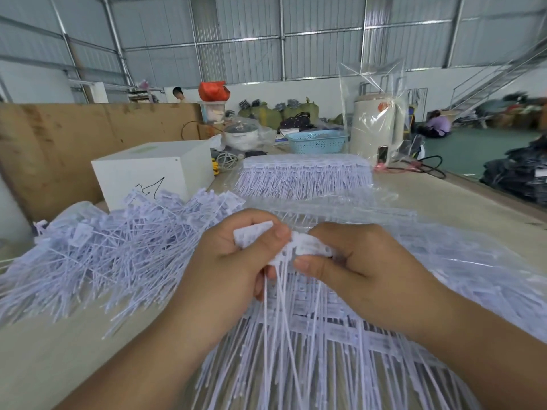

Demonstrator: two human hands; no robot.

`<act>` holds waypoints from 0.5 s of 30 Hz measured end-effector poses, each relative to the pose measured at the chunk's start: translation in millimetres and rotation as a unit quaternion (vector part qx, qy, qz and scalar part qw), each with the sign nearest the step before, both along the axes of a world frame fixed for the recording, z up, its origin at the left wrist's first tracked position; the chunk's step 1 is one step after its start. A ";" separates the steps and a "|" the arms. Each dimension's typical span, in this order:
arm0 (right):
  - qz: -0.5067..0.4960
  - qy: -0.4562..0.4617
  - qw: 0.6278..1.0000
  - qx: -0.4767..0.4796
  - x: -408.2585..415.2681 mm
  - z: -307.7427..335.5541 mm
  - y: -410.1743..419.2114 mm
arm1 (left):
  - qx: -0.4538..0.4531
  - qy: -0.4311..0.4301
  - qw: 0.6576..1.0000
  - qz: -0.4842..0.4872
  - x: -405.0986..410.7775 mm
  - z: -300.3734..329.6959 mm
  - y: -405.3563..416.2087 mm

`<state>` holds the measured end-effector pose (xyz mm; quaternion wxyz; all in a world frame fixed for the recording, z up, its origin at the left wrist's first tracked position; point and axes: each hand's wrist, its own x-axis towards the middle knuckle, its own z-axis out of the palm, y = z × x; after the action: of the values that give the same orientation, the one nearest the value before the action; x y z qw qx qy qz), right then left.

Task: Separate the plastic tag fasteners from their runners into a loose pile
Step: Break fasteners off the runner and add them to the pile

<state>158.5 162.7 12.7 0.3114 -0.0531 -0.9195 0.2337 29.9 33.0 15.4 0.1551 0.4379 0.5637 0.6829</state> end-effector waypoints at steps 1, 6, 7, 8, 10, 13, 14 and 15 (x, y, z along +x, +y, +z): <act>-0.028 0.016 0.999 0.031 -0.6 1.5 -2.9 | 0.015 -0.031 0.999 0.002 2.5 1.2 1.3; -0.108 0.125 0.983 0.080 -9.4 2.5 -24.3 | 0.077 -0.154 0.985 0.016 16.2 4.6 4.4; -0.121 0.139 0.979 0.089 -10.7 3.0 -26.0 | 0.085 -0.172 0.981 0.016 17.0 4.8 4.3; -0.135 0.164 0.973 0.094 -10.7 4.0 -25.8 | 0.096 -0.190 0.977 0.011 14.0 3.5 4.0; -0.163 0.221 0.958 0.078 -7.6 11.0 -21.2 | 0.113 -0.227 0.967 0.007 2.5 3.8 1.5; -0.138 0.211 0.965 0.074 -0.2 17.3 -17.2 | 0.074 -0.180 0.981 0.016 -10.9 3.0 -1.0; -0.108 0.178 0.975 0.077 0.9 15.6 -18.4 | 0.044 -0.123 0.991 0.013 -10.5 1.2 -0.3; -0.075 0.134 0.986 0.066 0.2 14.1 -20.9 | 0.021 -0.076 0.997 -0.001 -7.8 -0.3 1.2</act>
<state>158.7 141.8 26.8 0.4512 -0.0695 -0.8764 0.1535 22.1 34.2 15.1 0.1888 0.3888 0.5351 0.7259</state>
